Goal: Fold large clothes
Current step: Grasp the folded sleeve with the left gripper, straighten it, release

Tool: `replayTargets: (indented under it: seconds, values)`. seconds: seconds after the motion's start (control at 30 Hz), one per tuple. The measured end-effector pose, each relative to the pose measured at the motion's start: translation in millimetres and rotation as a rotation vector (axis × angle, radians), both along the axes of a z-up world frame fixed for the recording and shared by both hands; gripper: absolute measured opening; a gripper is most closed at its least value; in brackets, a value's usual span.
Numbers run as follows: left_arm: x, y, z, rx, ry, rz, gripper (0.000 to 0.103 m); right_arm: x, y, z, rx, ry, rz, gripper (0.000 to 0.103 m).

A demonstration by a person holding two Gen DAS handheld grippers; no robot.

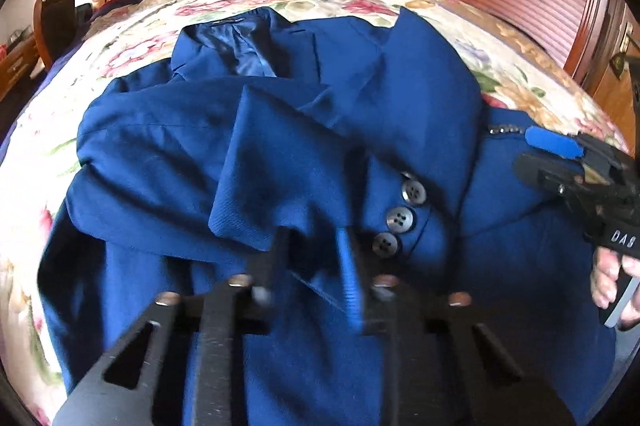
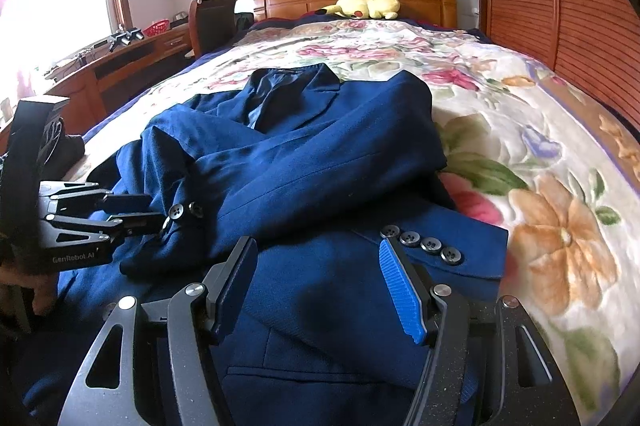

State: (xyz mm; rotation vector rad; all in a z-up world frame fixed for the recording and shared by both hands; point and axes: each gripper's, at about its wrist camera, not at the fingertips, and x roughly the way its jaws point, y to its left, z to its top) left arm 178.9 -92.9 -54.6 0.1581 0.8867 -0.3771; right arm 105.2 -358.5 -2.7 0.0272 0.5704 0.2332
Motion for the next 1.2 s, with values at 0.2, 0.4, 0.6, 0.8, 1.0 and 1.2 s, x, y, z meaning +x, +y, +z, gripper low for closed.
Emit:
replayTargets:
  seconds: [0.2, 0.4, 0.6, 0.8, 1.0, 1.2]
  values:
    - [-13.8, 3.1, 9.6, 0.031, -0.042, -0.006, 0.003, 1.0, -0.7, -0.9, 0.002, 0.002, -0.004, 0.066]
    - [-36.9, 26.0, 54.3, 0.042, -0.176, 0.025, 0.002, -0.2, -1.4, -1.1, 0.007, -0.002, -0.01, 0.066]
    - [-51.6, 64.6, 98.0, 0.052, -0.289, 0.086, 0.002, -1.1, -0.7, -1.3, 0.007, -0.008, -0.01, 0.066]
    - [-57.4, 106.0, 115.9, 0.073, -0.332, 0.168, 0.002, -1.3, -0.7, -1.4, 0.005, -0.007, -0.009, 0.066]
    - [-61.7, 116.9, 90.8, 0.124, -0.292, 0.168, 0.002, -1.0, -0.4, -1.7, 0.003, -0.004, -0.008, 0.066]
    - [-70.2, 120.6, 76.6, 0.103, -0.273, 0.176, 0.002, -0.9, -0.9, -1.2, 0.001, -0.003, -0.006, 0.066]
